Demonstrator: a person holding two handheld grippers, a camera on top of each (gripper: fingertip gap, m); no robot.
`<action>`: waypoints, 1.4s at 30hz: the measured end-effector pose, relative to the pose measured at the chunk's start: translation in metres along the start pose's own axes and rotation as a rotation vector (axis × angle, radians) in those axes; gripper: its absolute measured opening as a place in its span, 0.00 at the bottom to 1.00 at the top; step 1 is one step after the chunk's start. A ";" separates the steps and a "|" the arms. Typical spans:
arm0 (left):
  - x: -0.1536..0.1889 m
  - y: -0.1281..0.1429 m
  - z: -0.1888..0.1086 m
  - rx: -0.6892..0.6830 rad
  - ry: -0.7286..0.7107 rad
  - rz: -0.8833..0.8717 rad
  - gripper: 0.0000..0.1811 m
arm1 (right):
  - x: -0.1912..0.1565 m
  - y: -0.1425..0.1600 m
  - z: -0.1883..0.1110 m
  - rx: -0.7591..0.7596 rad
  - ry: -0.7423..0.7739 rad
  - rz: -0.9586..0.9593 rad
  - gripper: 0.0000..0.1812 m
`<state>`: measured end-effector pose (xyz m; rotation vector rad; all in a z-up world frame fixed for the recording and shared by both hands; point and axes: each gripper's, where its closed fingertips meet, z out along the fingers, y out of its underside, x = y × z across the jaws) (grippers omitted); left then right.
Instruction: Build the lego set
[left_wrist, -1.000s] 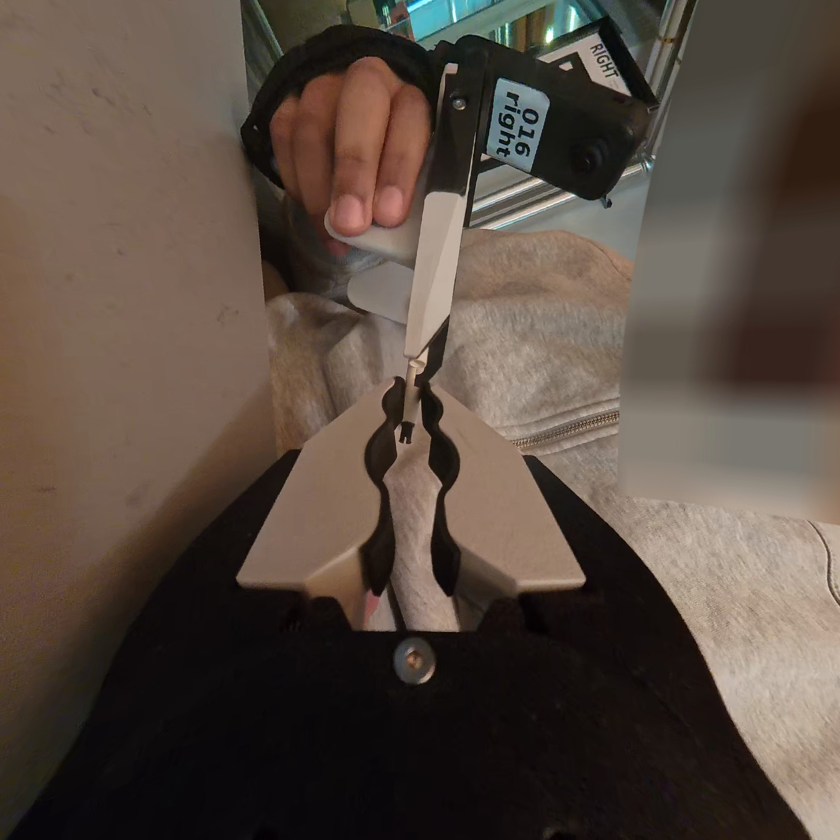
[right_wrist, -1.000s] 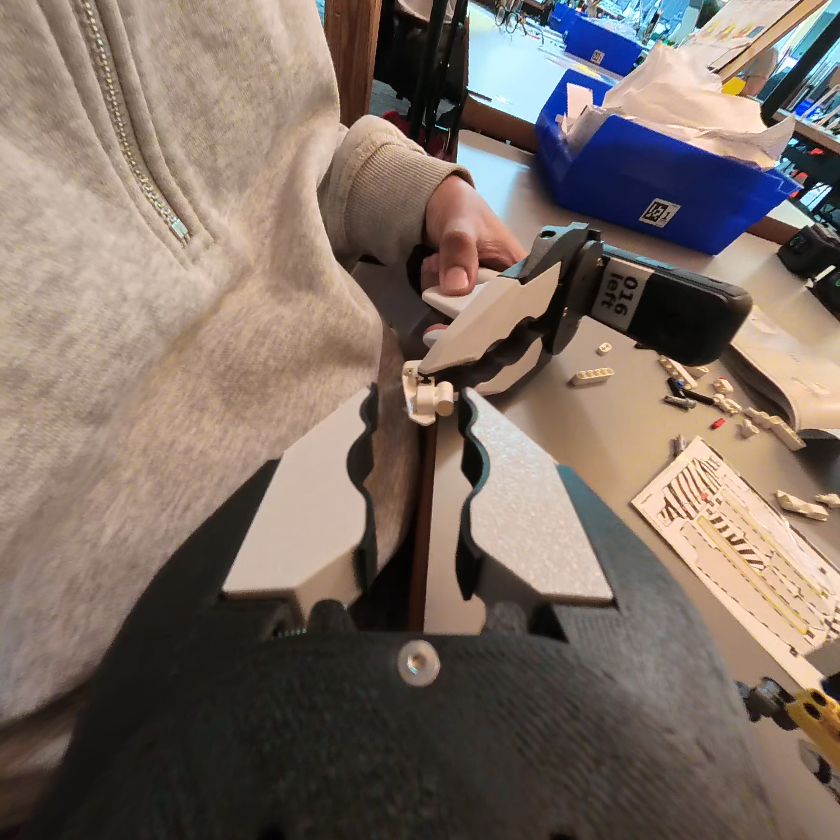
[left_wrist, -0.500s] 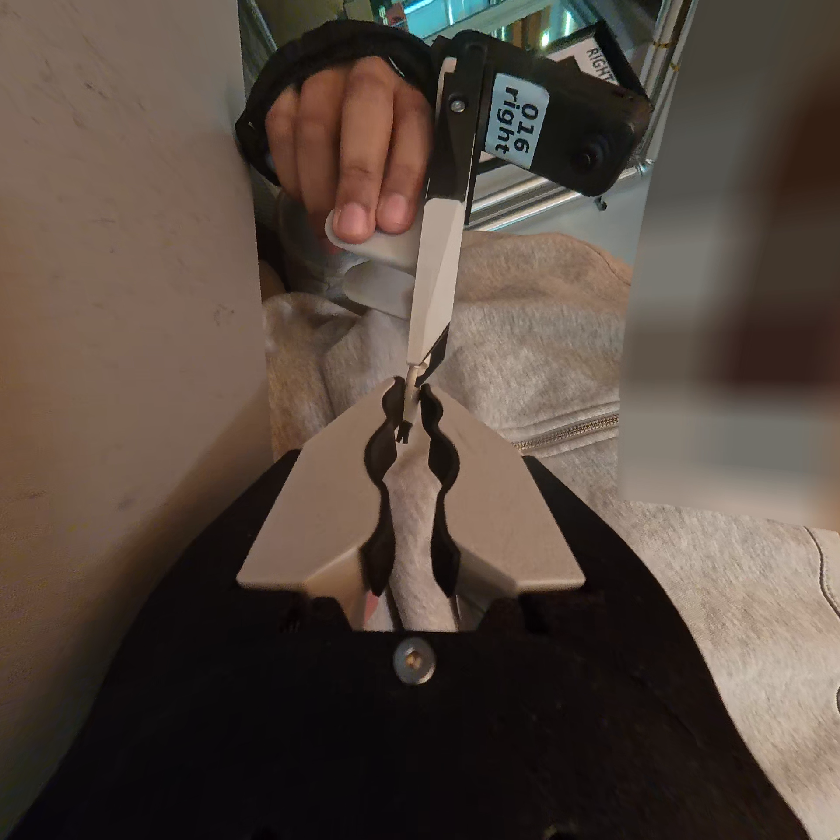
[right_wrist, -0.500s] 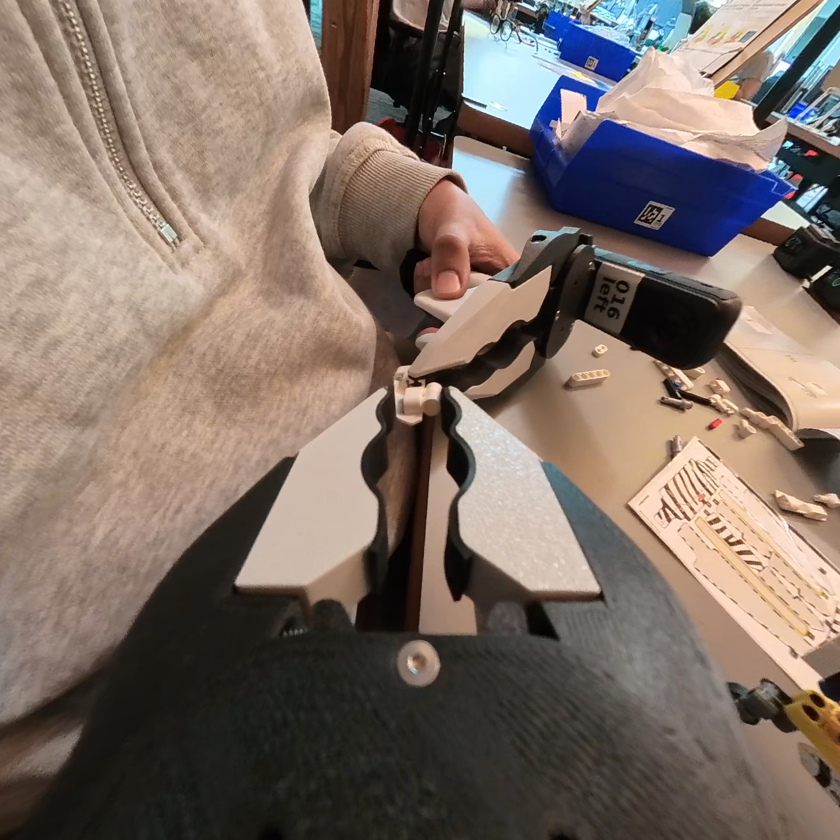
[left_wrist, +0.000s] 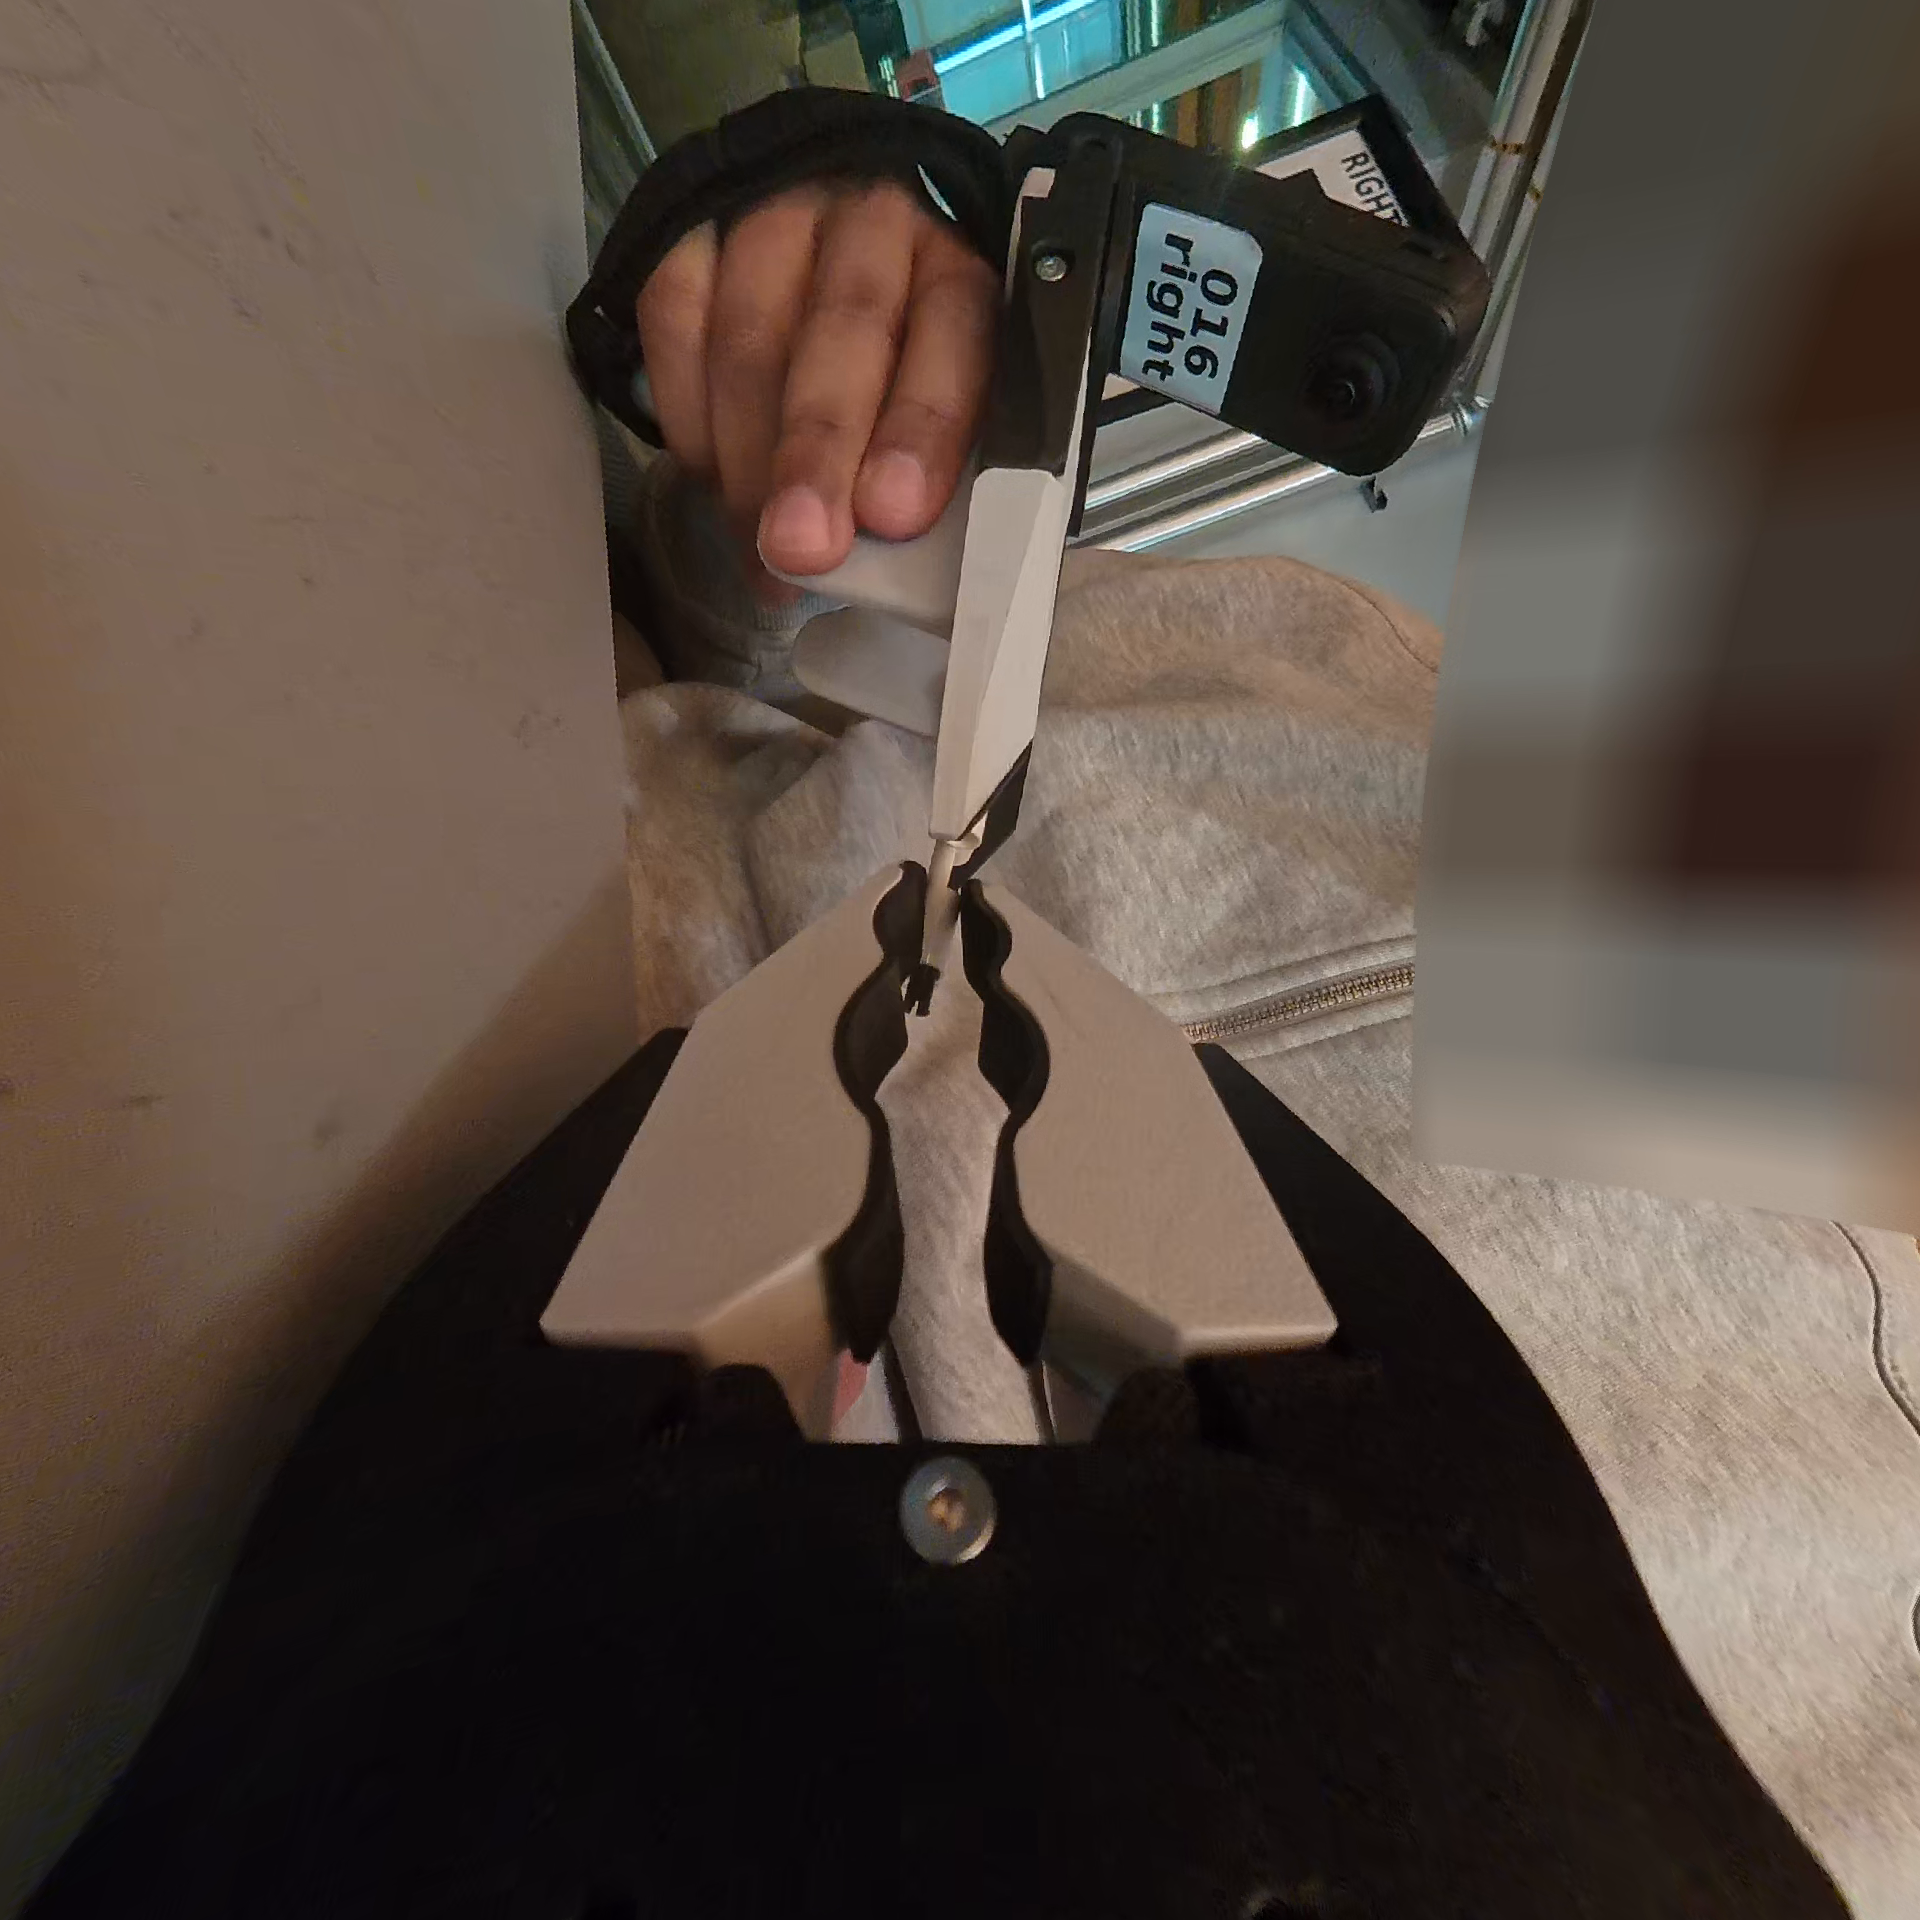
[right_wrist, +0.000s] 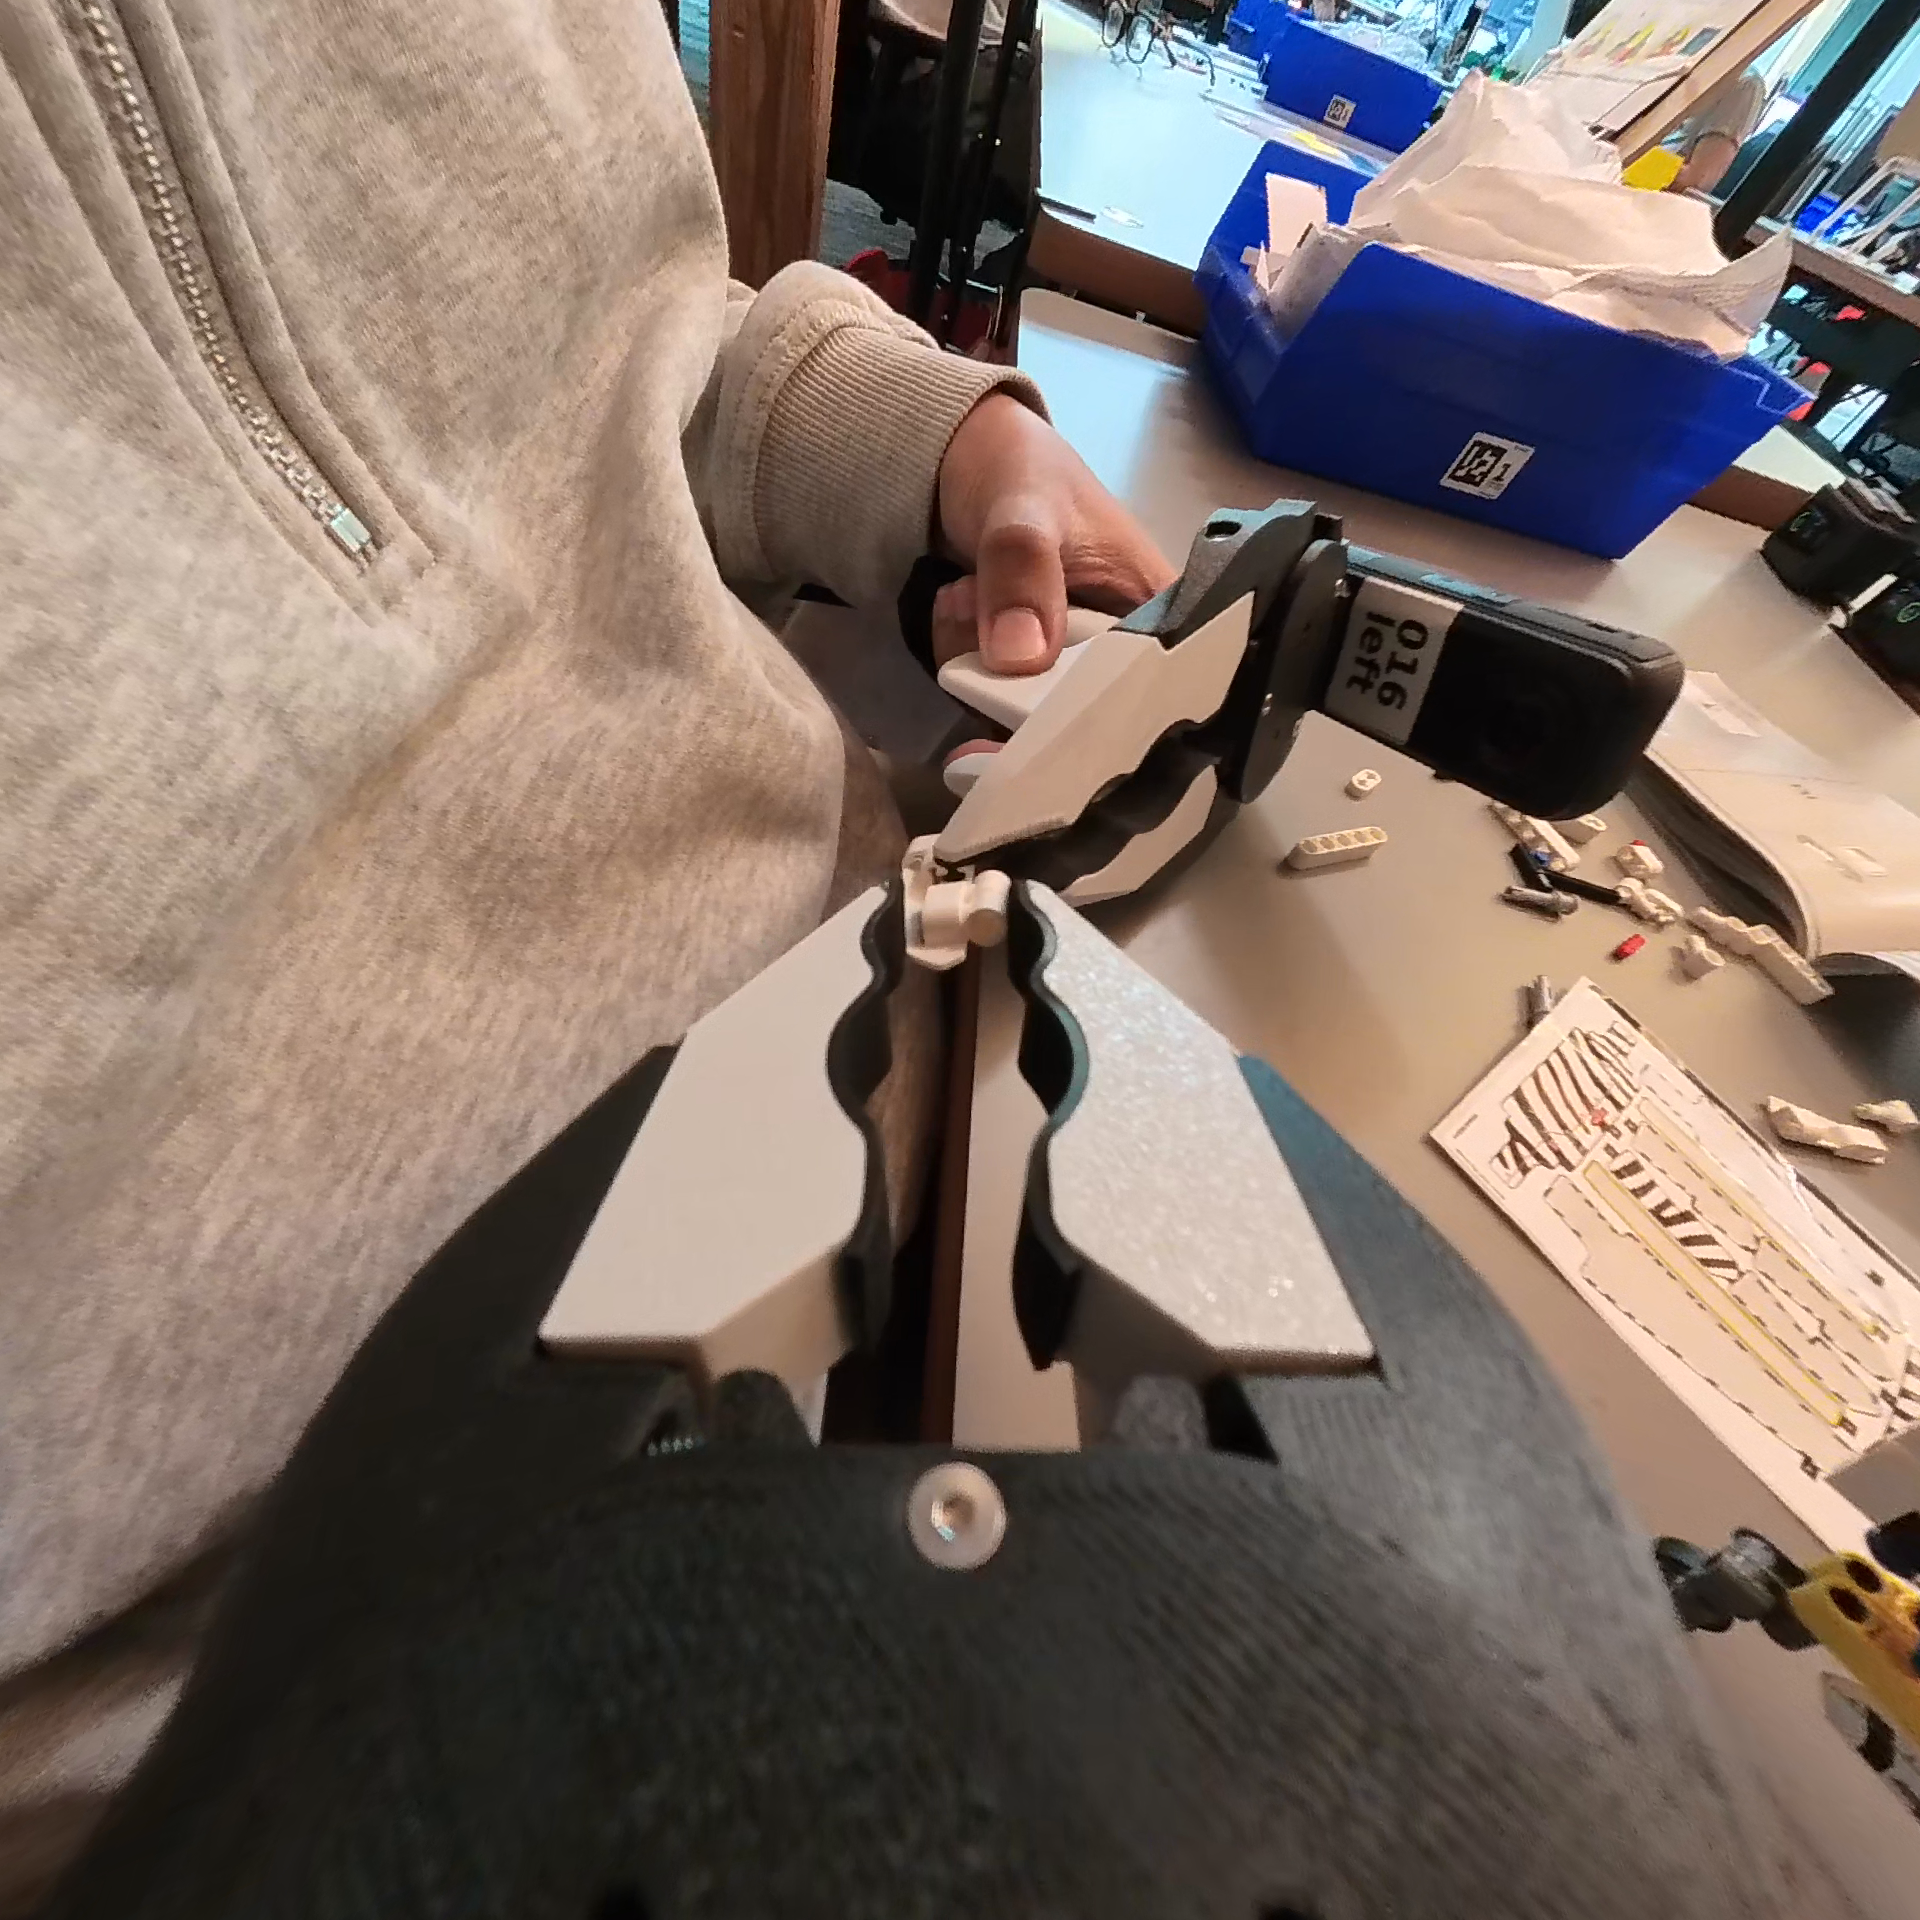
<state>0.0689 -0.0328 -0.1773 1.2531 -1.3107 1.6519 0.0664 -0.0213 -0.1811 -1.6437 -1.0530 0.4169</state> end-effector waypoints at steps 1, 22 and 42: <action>0.000 0.000 0.000 0.003 0.001 0.001 0.03 | 0.000 0.000 0.000 0.002 0.003 0.000 0.10; 0.012 -0.039 -0.028 0.304 -0.068 0.254 0.03 | 0.064 -0.013 -0.032 0.221 0.220 0.416 0.17; -0.015 -0.043 -0.013 0.268 -0.565 0.638 0.03 | 0.042 0.006 -0.021 0.002 0.213 0.125 0.04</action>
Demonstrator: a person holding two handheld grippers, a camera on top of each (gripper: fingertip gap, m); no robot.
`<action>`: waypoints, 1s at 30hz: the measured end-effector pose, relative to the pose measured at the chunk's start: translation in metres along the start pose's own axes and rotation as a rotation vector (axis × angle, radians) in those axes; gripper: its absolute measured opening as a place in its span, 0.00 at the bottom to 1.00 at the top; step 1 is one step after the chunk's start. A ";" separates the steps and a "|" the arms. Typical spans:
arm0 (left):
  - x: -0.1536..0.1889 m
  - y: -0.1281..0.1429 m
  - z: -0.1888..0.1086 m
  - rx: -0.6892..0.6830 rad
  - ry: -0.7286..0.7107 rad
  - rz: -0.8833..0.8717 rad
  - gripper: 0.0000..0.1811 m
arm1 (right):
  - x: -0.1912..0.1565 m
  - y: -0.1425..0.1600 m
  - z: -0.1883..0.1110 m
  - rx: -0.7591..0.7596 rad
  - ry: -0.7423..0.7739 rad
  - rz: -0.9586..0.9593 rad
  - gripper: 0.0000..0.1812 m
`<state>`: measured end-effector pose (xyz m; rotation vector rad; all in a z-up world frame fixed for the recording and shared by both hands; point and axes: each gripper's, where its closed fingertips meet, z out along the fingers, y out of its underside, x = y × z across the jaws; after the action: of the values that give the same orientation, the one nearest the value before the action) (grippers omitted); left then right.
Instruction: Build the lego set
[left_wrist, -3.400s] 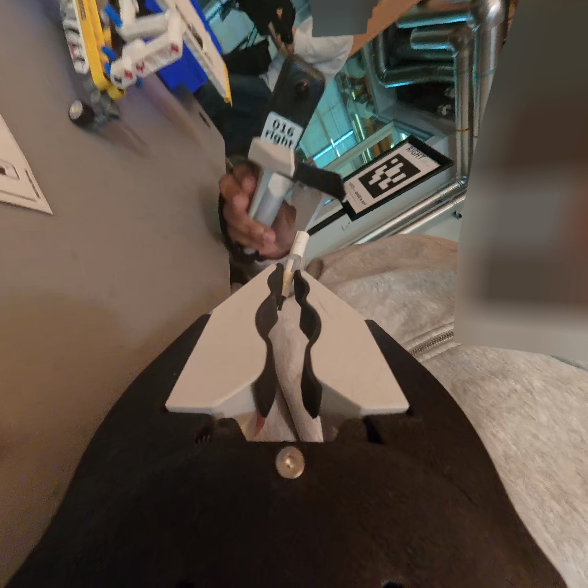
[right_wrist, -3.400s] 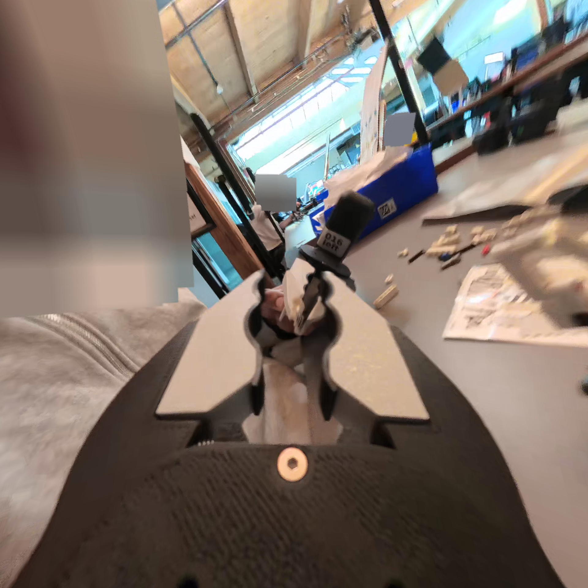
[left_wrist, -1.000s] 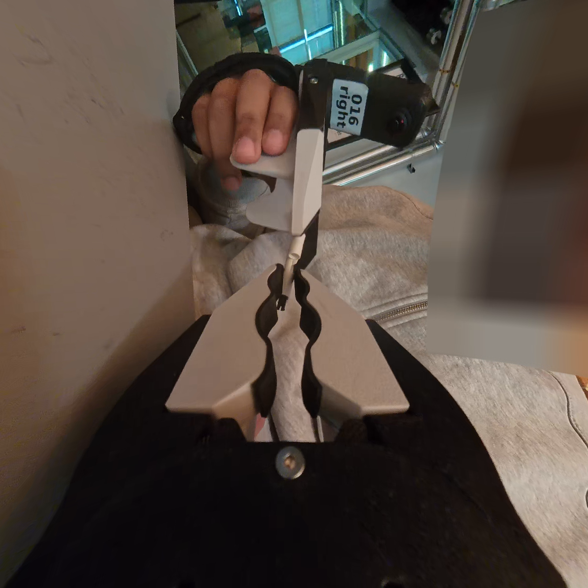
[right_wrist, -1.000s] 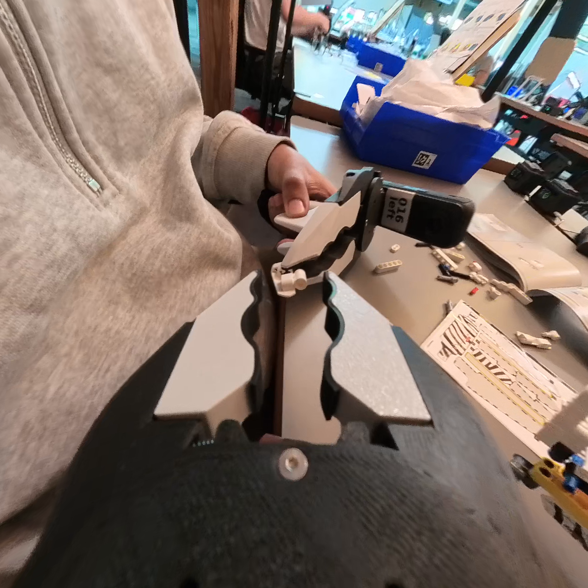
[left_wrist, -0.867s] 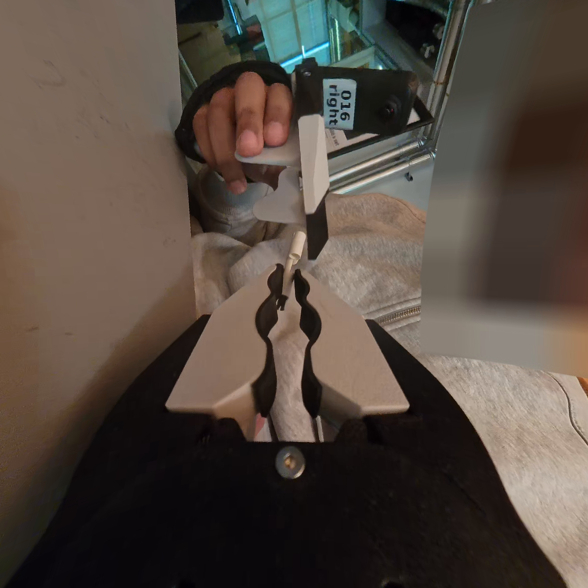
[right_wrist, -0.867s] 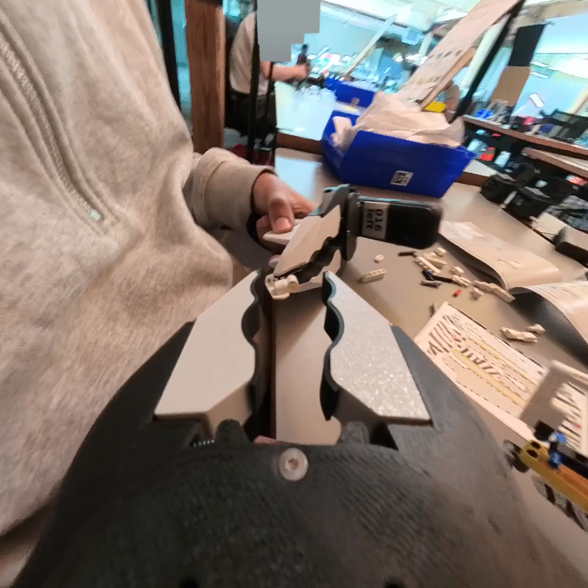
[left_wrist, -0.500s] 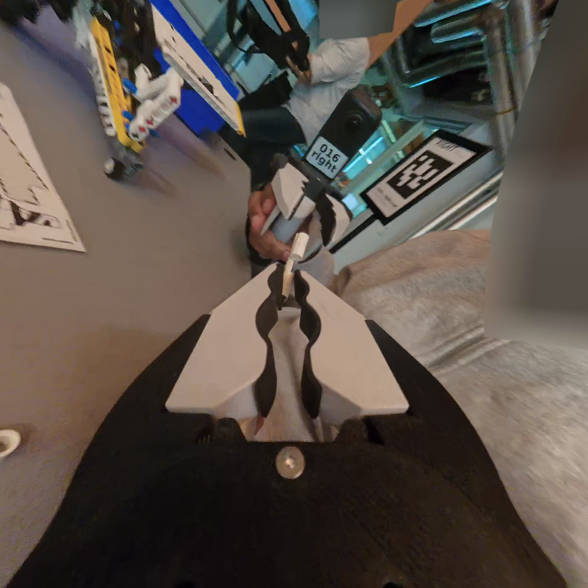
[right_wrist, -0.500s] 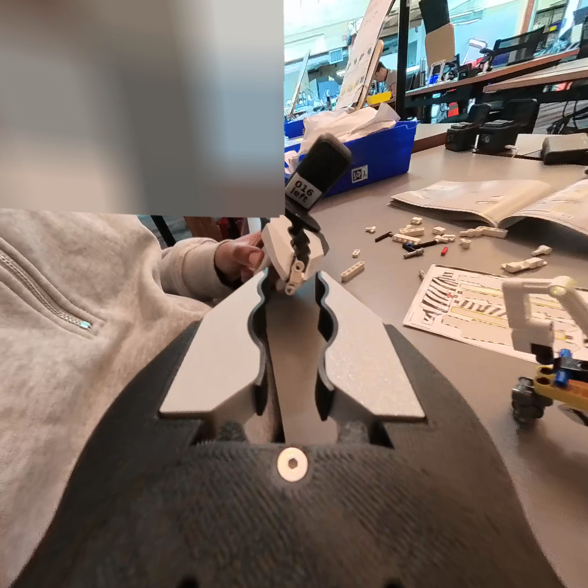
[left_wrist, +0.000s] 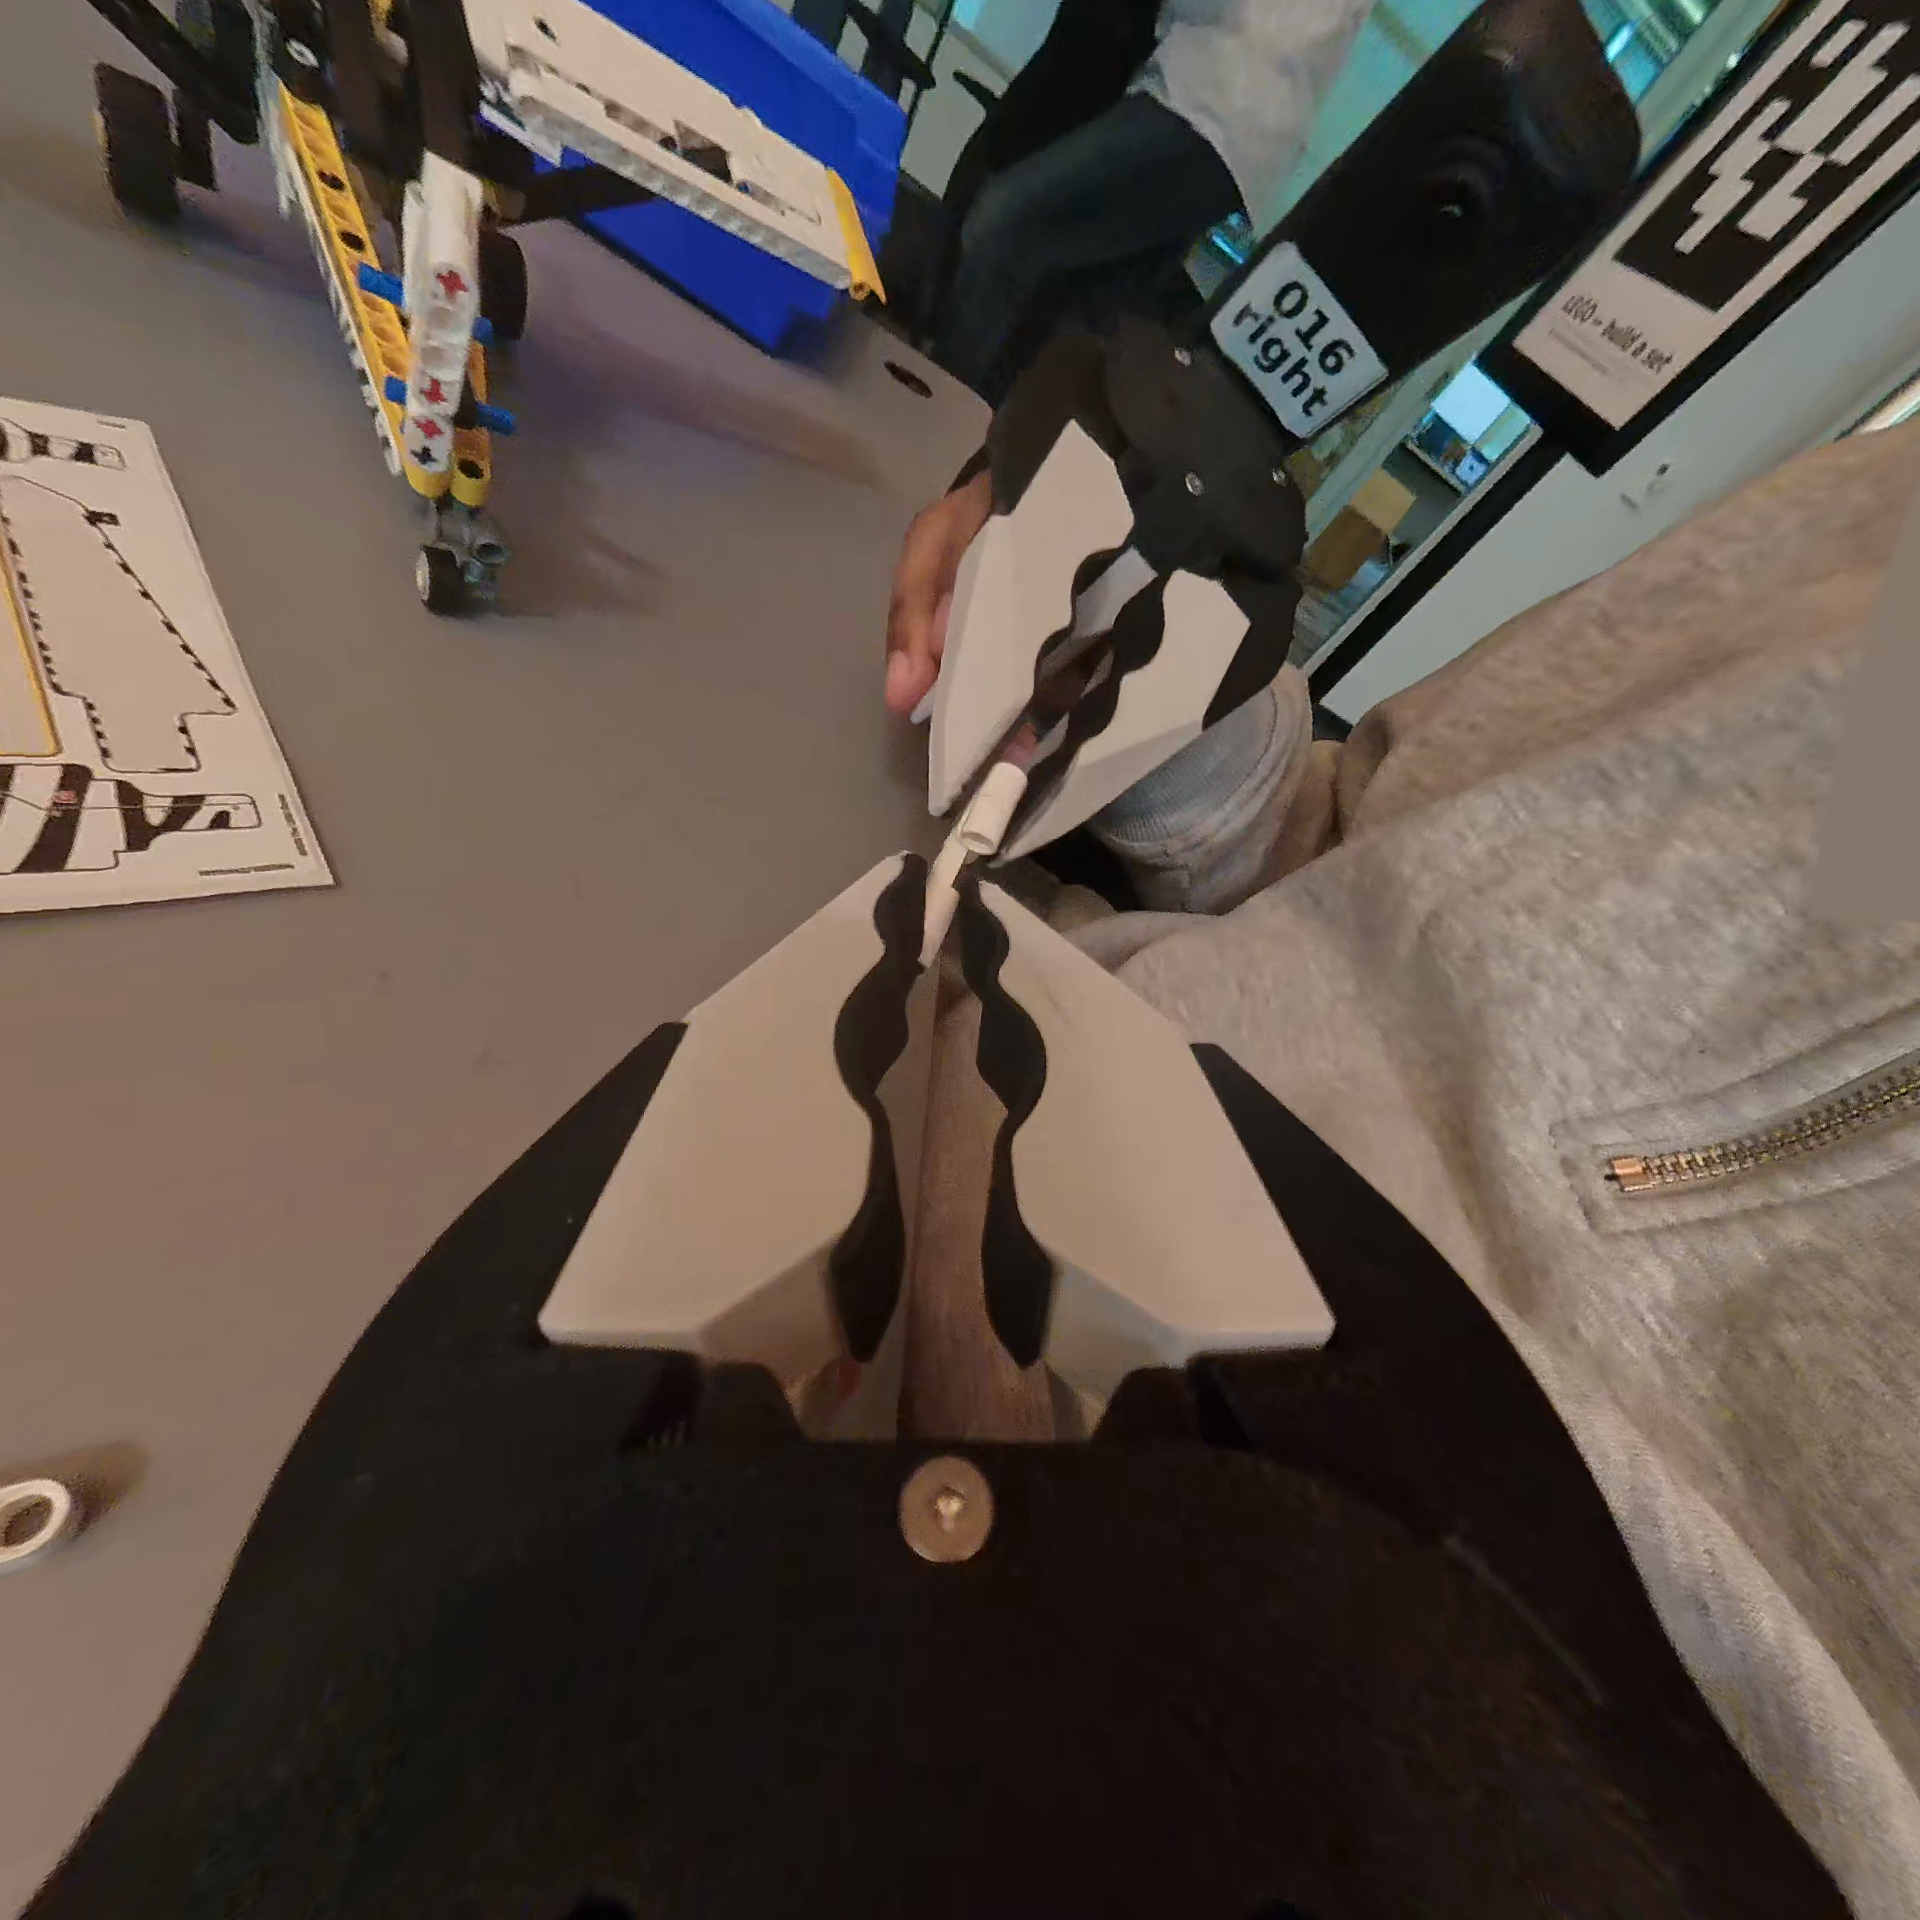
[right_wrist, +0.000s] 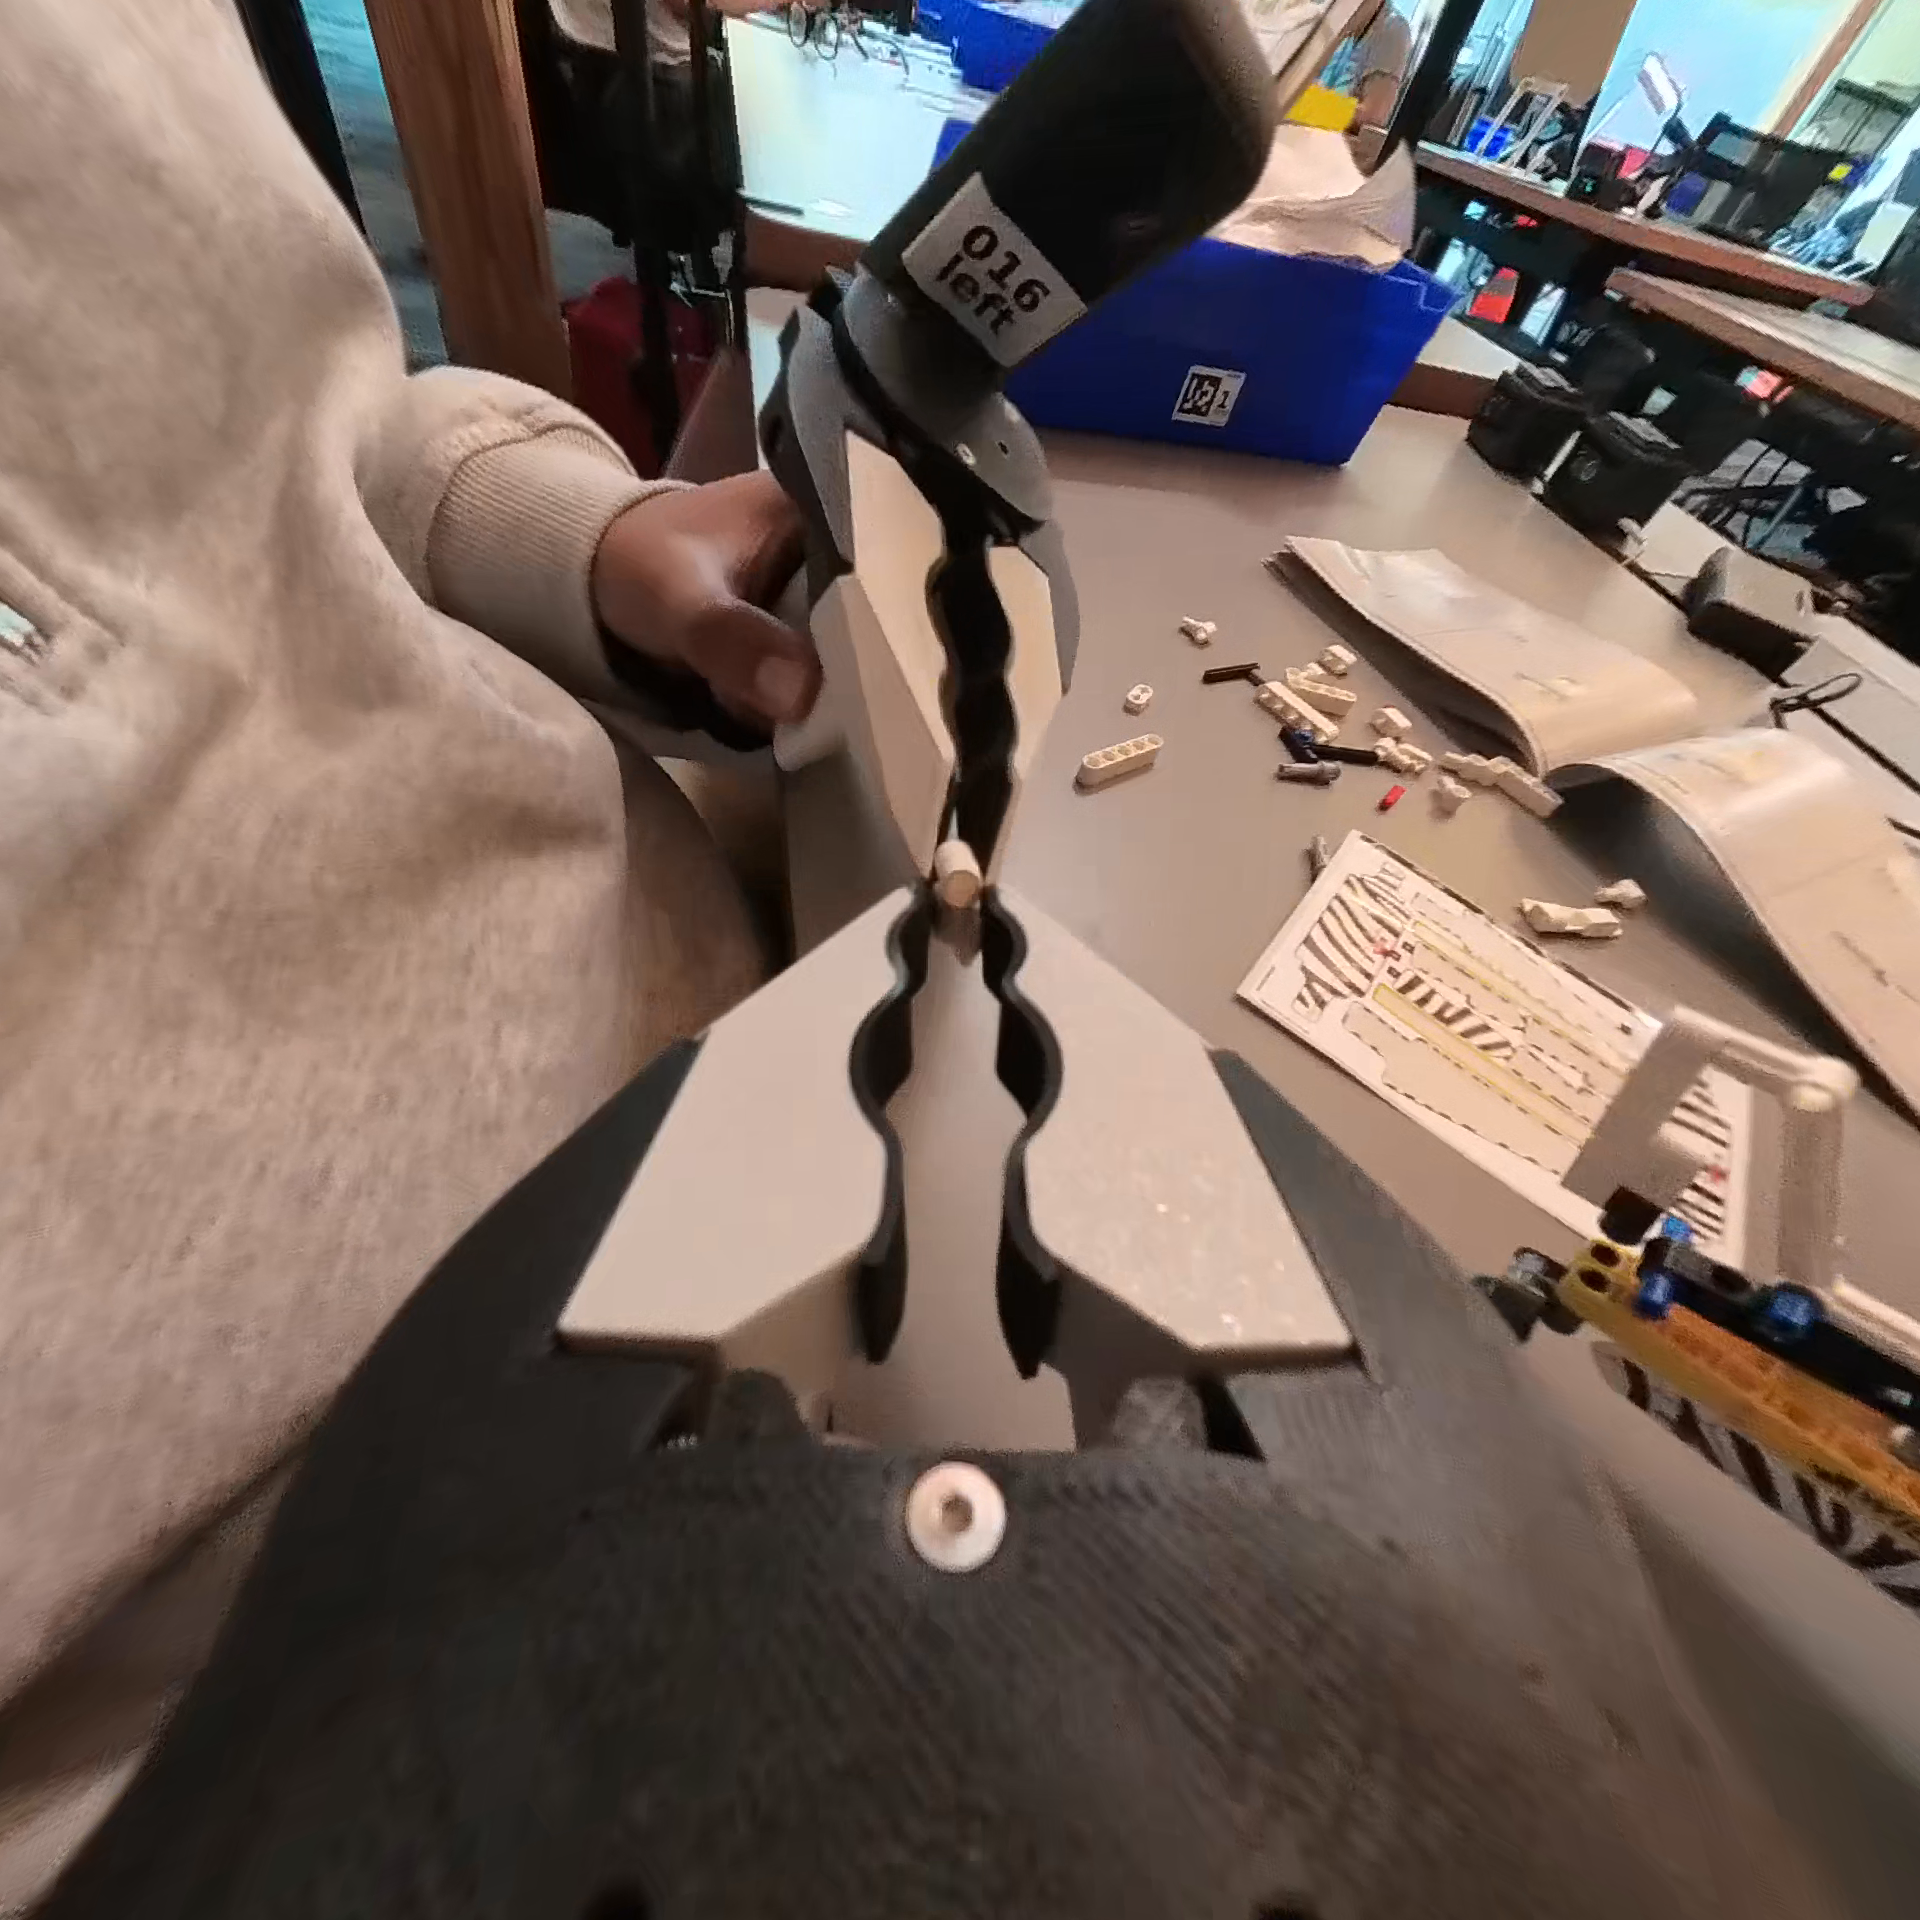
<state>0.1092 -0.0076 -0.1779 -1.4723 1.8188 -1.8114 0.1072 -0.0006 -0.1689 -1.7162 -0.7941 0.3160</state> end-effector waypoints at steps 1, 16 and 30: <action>0.000 0.002 0.001 -0.012 0.003 -0.005 0.03 | -0.001 0.000 0.000 0.000 -0.005 -0.006 0.04; 0.001 0.007 0.007 -0.049 0.011 -0.003 0.03 | -0.007 -0.004 -0.012 0.043 -0.055 0.017 0.06; 0.004 0.010 0.008 -0.068 0.022 0.018 0.03 | -0.012 0.001 -0.012 0.004 -0.117 0.048 0.03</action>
<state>0.1079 -0.0182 -0.1859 -1.4602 1.9161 -1.7812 0.1054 -0.0175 -0.1691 -1.7267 -0.8370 0.4538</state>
